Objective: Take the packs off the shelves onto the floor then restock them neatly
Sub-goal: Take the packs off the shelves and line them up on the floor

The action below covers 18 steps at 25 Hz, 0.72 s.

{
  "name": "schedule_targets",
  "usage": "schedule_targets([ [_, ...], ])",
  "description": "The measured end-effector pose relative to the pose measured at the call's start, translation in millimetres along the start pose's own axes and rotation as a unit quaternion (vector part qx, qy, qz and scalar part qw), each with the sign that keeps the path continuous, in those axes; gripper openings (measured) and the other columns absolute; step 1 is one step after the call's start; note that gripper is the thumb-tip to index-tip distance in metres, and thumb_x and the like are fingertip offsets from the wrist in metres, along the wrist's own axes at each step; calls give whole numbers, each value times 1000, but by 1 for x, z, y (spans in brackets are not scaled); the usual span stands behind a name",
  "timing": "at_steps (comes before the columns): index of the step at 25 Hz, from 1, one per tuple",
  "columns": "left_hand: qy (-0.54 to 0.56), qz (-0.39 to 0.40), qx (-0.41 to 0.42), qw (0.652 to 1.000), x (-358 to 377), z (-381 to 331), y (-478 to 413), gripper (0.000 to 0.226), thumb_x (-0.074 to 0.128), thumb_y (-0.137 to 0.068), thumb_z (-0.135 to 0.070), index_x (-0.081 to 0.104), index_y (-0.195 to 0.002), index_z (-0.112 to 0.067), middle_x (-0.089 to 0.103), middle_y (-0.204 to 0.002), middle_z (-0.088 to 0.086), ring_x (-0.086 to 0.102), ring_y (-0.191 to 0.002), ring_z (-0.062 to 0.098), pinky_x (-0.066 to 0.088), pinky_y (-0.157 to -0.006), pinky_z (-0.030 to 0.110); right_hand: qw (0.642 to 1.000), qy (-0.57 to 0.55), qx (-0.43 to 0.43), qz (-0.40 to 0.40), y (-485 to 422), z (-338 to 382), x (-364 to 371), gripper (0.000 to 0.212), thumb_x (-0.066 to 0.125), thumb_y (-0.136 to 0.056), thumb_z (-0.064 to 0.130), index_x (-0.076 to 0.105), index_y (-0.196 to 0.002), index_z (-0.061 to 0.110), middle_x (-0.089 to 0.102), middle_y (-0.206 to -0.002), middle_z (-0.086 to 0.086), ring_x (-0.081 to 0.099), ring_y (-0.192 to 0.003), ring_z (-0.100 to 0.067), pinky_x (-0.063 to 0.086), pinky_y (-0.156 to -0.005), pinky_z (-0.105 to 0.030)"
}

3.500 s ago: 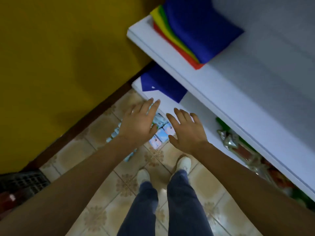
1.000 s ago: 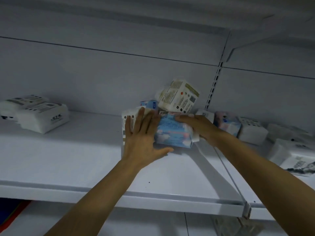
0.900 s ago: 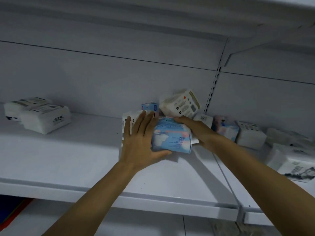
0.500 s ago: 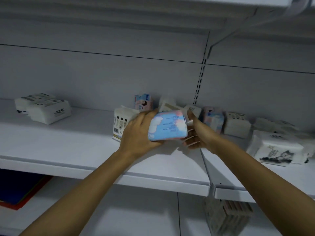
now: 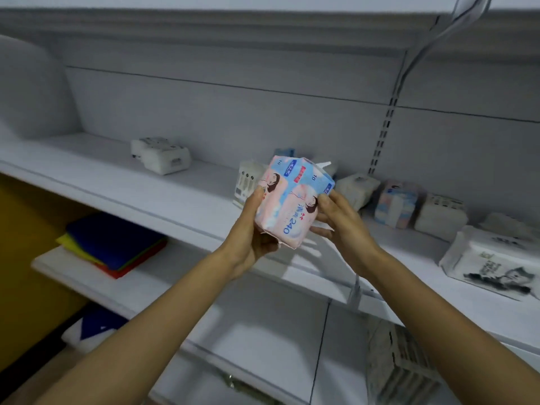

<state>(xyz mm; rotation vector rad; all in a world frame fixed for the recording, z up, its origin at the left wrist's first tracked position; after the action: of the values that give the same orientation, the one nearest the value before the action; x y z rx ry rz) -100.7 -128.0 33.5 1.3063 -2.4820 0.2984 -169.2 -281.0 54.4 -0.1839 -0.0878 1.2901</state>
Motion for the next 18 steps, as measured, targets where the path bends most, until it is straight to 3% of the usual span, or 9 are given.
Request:
schedule_targets([
  [4,-27,-39,-87,995,-42,11,42,66,27,-88,-73,71,-95,-24,71,-94,9,61,-82,25,47,-62,28,992,-67,10,103,10,-4,59,41,63,-78,45,58,-113,23,71,-110,2,66,-104,-18,51,-89,-33],
  [6,-72,-68,-93,991,-69,9,60,71,26,-87,-76,69,-106,-23,72,-106,9,67,-92,28,52,-83,38,991,-76,19,109,10,-8,87,24,61,-85,35,60,-105,22,73,-103,1,68,-98,-20,53,-84,-33],
  [8,-107,-101,-68,987,-100,3,76,71,32,-83,-79,62,-121,-26,69,-117,2,64,-110,25,44,-104,48,991,-65,25,112,8,-13,113,15,59,-91,28,60,-104,19,74,-95,2,70,-89,-19,53,-71,-28],
  [10,-109,-99,-28,989,-130,-8,94,76,40,-80,-77,53,-132,-23,67,-122,3,63,-113,24,46,-101,45,989,-49,37,136,4,-20,148,17,62,-89,27,61,-103,17,73,-94,2,69,-85,-17,51,-63,-22],
  [13,-142,-96,-13,985,-174,-25,119,80,67,-73,-61,44,-137,-19,65,-123,8,66,-103,23,53,-79,37,982,-34,61,176,-1,-28,210,36,68,-82,32,59,-113,17,72,-106,-3,70,-93,-19,55,-75,-31],
  [15,-129,-171,-9,977,-221,-35,135,78,77,-66,-50,45,-132,-22,67,-119,7,67,-99,22,54,-78,37,978,-42,81,187,-6,-35,263,42,67,-87,31,52,-124,17,69,-112,-4,70,-96,-20,56,-80,-34],
  [18,-64,-276,-11,959,-300,-48,168,54,71,-82,-37,47,-129,-24,70,-113,2,68,-96,18,55,-76,35,974,-37,117,192,-10,-58,344,46,64,-86,43,53,-123,18,68,-113,-4,67,-99,-18,53,-76,-32],
])
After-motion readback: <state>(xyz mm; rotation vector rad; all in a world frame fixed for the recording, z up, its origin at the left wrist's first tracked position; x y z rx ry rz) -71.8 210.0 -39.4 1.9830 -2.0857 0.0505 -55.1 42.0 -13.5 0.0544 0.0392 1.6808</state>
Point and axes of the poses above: each hand's wrist, its own y-axis away from the middle knuckle, its own x-axis out of the palm, z = x × y, the point moved 4 cm from there along -y, towards the middle knuckle
